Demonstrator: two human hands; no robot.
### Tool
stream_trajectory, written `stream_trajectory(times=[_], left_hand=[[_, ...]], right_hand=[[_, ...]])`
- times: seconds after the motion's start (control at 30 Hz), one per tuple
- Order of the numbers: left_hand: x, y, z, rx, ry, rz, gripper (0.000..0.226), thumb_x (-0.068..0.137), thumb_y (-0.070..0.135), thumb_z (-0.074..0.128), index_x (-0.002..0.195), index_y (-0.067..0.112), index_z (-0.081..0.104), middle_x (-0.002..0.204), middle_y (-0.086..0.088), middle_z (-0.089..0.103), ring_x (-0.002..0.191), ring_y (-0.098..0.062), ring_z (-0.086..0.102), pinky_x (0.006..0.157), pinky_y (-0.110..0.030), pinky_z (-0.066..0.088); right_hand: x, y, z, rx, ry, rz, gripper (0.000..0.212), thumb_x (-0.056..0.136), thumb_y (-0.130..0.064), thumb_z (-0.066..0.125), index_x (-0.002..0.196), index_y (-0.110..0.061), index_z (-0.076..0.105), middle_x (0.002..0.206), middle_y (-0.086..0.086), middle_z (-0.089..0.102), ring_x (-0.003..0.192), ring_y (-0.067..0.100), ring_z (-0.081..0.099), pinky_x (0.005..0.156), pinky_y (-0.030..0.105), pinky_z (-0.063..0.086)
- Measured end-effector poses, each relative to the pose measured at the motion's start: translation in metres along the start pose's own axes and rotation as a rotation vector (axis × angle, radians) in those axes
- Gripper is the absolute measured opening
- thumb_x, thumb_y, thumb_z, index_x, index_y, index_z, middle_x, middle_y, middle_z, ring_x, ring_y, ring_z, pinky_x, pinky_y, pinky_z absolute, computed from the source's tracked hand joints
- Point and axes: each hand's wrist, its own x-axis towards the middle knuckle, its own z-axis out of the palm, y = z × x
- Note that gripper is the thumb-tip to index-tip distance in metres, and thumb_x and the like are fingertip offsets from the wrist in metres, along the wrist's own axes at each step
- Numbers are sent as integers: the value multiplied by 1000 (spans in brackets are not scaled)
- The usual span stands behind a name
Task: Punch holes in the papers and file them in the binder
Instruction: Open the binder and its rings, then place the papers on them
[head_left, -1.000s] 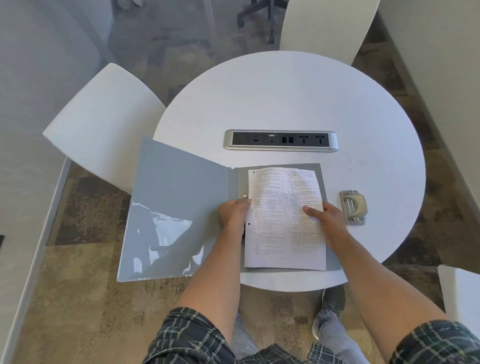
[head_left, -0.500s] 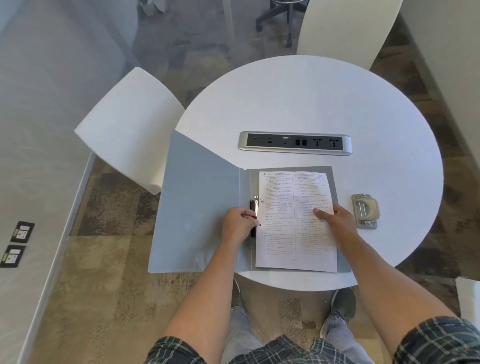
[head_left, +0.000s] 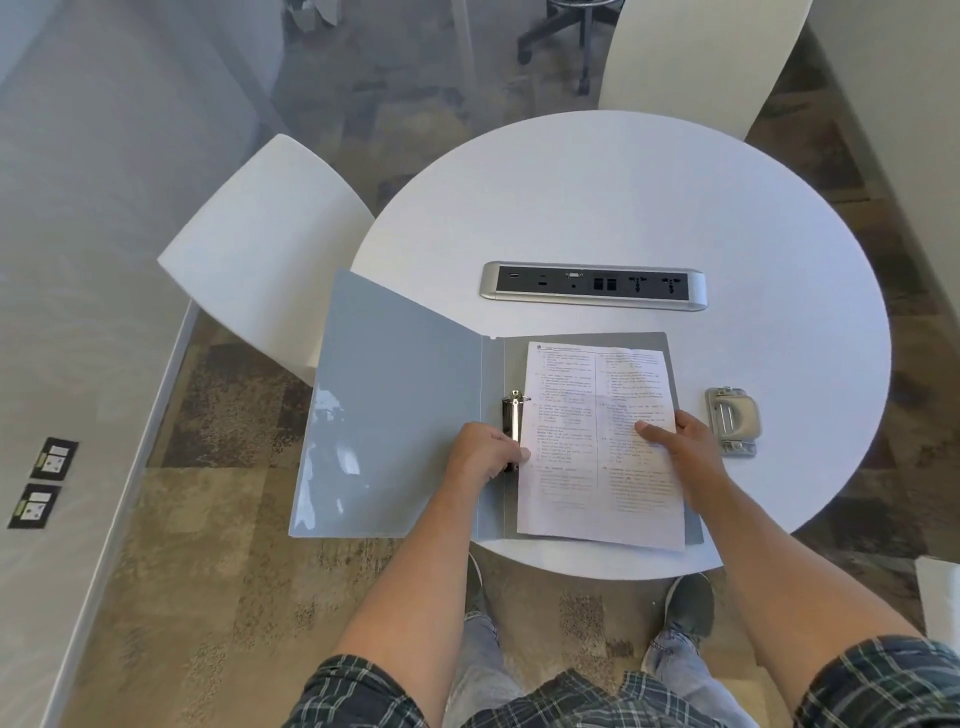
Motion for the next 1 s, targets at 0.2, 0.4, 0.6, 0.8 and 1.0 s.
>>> stream_trajectory(times=[0.2, 0.4, 0.6, 0.8, 1.0], left_hand=[[4, -1, 3, 27, -2, -14, 17, 73, 9, 88, 84, 1, 78, 94, -12, 78, 95, -27, 73, 90, -39, 59], [5, 3, 3, 114, -23, -42, 19, 77, 8, 82, 92, -3, 77, 94, -14, 77, 83, -23, 67, 83, -36, 58], [5, 8, 2, 204, -36, -65, 11, 80, 10, 81, 82, 2, 73, 81, -7, 73, 73, -19, 64, 66, -27, 50], [7, 9, 8, 239, -73, -60, 25, 78, 14, 85, 96, -1, 77, 93, -13, 77, 75, -21, 68, 71, -30, 53], [6, 0, 13, 250, 1, -2, 23, 77, 23, 86, 85, 3, 76, 85, -10, 77, 81, -25, 75, 77, -38, 62]], right_hand=[[3, 3, -1, -8, 12, -10, 28, 86, -13, 82, 111, -9, 72, 99, 3, 81, 86, 26, 79, 72, 38, 62], [7, 1, 6, -23, 7, -5, 27, 83, -8, 79, 109, -11, 76, 99, 4, 81, 85, 26, 79, 72, 35, 59], [9, 3, 4, -44, 8, 5, 29, 81, -3, 78, 109, -12, 75, 100, 5, 81, 88, 30, 78, 81, 44, 62], [8, 6, -11, -52, -19, 24, 29, 83, -7, 82, 111, -8, 71, 101, 6, 81, 88, 30, 79, 76, 43, 63], [8, 8, -6, -107, 8, -10, 28, 85, -14, 83, 111, -12, 72, 101, 2, 81, 87, 24, 79, 74, 39, 63]])
